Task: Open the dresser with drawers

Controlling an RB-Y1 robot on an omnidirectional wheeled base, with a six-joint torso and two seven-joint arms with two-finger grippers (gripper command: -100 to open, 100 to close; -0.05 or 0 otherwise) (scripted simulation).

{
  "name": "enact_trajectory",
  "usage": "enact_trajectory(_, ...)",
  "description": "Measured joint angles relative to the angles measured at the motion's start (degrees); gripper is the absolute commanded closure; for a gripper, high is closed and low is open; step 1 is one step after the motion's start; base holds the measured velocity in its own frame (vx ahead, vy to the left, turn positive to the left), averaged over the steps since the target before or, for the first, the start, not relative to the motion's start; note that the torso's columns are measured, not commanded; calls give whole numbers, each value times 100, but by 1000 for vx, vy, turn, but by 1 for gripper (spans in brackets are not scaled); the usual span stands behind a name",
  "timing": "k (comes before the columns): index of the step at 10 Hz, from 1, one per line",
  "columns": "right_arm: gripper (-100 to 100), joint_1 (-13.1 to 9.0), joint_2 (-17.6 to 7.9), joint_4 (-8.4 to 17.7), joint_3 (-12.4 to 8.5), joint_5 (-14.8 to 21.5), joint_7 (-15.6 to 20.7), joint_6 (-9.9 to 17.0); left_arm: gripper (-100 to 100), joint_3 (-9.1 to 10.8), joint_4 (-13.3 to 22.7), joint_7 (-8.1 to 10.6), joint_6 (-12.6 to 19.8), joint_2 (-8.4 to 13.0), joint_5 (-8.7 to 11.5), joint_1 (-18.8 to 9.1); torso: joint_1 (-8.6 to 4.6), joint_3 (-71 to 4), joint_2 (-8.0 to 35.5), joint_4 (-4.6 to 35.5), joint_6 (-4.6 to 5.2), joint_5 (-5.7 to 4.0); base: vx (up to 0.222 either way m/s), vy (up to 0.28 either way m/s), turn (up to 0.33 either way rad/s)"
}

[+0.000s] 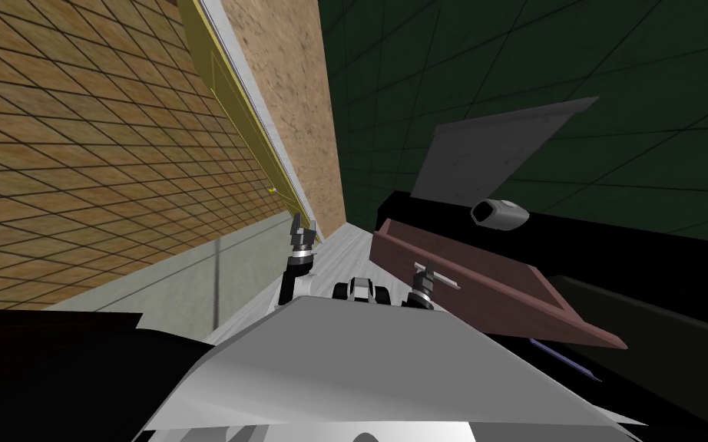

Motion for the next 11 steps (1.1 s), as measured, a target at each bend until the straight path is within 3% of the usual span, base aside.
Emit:
enact_trajectory(6, -100, 481, 313, -1014, 97, 124, 513, -648, 0, 0, 0, 0, 0, 0, 0, 0, 6, -1, 8, 13, 4, 14, 5, -14, -33)
enact_trajectory(7, 0, 489, 317, -1023, 102, 127, 522, -668, 0, -1, 0, 0, 0, 0, 0, -1, 9, 3, 10, 9, 3, 10, 0, 0, 0)
enact_trajectory(11, 0, 496, 317, -1006, 103, 122, 521, -679, 0, -1, 0, 0, 0, 0, 0, -1, 3, -1, 1, 0, 1, 1, 0, 0, 0)
